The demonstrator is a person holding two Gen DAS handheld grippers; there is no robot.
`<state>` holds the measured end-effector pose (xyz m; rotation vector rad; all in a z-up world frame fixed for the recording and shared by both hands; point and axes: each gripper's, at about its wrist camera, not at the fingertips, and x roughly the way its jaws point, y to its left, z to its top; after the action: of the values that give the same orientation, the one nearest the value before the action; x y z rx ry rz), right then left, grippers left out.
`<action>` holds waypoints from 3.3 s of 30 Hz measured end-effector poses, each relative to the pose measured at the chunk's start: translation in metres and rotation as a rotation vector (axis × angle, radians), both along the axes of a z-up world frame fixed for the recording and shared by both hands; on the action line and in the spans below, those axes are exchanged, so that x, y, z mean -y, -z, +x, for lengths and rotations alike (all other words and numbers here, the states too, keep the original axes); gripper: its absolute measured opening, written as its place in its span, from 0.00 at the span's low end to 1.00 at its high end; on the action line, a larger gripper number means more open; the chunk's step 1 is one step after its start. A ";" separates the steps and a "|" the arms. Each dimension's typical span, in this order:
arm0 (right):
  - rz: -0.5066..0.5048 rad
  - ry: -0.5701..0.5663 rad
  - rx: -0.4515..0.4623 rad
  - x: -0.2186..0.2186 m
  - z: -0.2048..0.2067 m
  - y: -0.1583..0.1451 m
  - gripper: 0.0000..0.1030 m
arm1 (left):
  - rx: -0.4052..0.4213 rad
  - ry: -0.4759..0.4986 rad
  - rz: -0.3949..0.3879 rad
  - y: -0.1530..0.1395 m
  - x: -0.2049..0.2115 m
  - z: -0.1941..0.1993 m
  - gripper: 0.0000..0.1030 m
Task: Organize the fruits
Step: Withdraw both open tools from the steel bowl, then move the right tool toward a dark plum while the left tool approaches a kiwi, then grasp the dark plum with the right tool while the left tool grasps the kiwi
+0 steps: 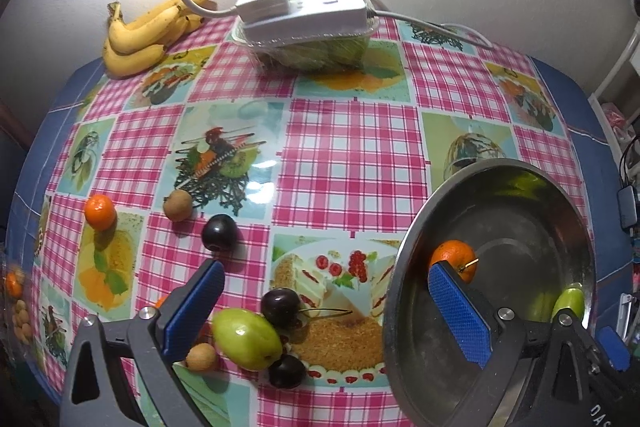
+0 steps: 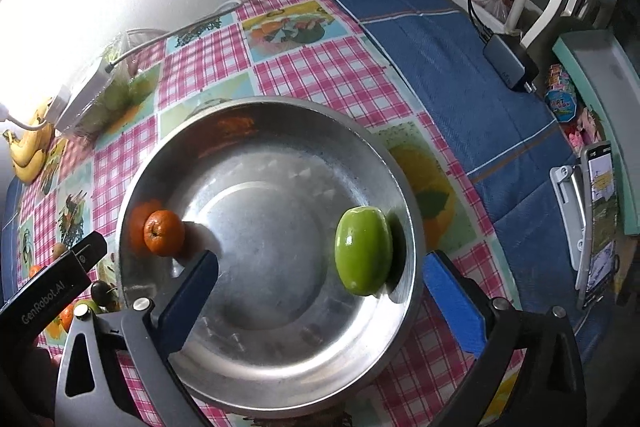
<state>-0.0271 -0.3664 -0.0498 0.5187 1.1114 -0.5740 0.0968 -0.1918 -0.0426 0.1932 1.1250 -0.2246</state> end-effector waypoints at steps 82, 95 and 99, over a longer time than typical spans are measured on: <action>0.182 -0.488 -0.032 -0.188 0.075 0.032 0.54 | -0.238 -0.230 -0.276 0.035 -0.156 -0.001 0.72; 0.198 -0.512 -0.047 -0.193 0.082 0.039 0.39 | -0.297 -0.215 -0.296 0.043 -0.149 -0.003 0.41; 0.200 -0.512 -0.047 -0.193 0.082 0.040 0.37 | -0.297 -0.211 -0.288 0.043 -0.147 -0.003 0.41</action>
<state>0.0545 -0.1732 -0.0903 0.3706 1.2953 -0.0288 0.0935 -0.0452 -0.0860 -0.2218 1.3813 -0.2289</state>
